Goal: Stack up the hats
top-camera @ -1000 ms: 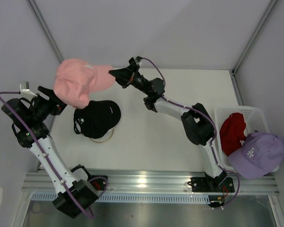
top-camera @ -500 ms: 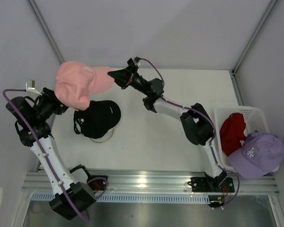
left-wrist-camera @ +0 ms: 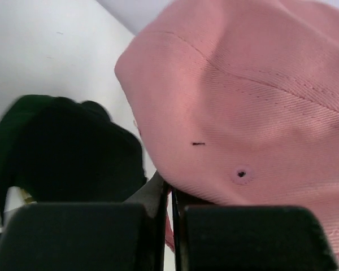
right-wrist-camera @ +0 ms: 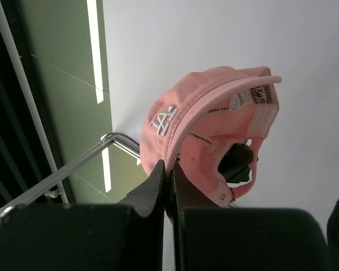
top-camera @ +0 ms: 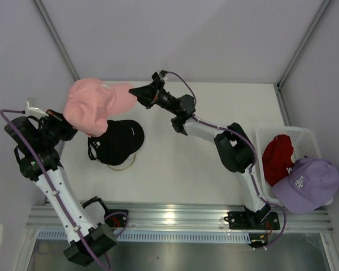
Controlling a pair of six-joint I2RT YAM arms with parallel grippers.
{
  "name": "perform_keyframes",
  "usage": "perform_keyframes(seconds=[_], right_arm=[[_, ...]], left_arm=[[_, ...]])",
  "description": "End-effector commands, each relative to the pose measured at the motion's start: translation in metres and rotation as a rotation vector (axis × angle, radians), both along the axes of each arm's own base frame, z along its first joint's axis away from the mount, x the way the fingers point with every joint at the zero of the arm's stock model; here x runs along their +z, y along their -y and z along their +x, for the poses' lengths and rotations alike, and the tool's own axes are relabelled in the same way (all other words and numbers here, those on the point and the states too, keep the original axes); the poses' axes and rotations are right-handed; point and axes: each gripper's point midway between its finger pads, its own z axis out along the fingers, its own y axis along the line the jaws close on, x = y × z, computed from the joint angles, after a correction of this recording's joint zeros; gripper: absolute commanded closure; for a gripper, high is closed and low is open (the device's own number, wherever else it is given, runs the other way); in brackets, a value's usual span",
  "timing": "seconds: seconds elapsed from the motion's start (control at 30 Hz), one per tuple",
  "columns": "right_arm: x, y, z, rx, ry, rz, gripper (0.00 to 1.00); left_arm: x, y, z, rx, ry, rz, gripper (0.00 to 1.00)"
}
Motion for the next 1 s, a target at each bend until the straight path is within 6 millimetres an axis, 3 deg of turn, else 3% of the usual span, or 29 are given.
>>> perform_keyframes(seconds=[0.0, 0.17, 0.3, 0.47, 0.5, 0.73, 0.97], right_arm=[[0.015, 0.022, -0.007, -0.03, 0.12, 0.063, 1.0], [-0.006, 0.02, 0.004, -0.026, 0.138, -0.008, 1.0], [-0.031, 0.016, 0.008, -0.003, 0.131, -0.075, 1.0], [-0.071, 0.016, -0.001, 0.019, 0.125, -0.161, 1.0], [-0.088, 0.017, -0.003, 0.023, 0.094, -0.189, 1.0], [-0.143, 0.024, -0.012, 0.051, 0.02, -0.229, 1.0], [-0.168, 0.024, 0.0, 0.039, -0.005, -0.257, 1.0]], left_arm=[[-0.019, -0.024, -0.011, 0.161, -0.112, 0.136, 0.99], [-0.042, -0.052, -0.027, 0.297, -0.239, 0.279, 0.99], [-0.055, -0.059, -0.041, 0.345, -0.299, 0.328, 0.99], [-0.071, -0.067, -0.05, 0.382, -0.356, 0.365, 0.99], [-0.074, -0.066, -0.05, 0.379, -0.361, 0.364, 0.99], [-0.081, -0.067, -0.051, 0.38, -0.374, 0.375, 0.99], [-0.082, -0.065, -0.037, 0.34, -0.367, 0.381, 0.99]])
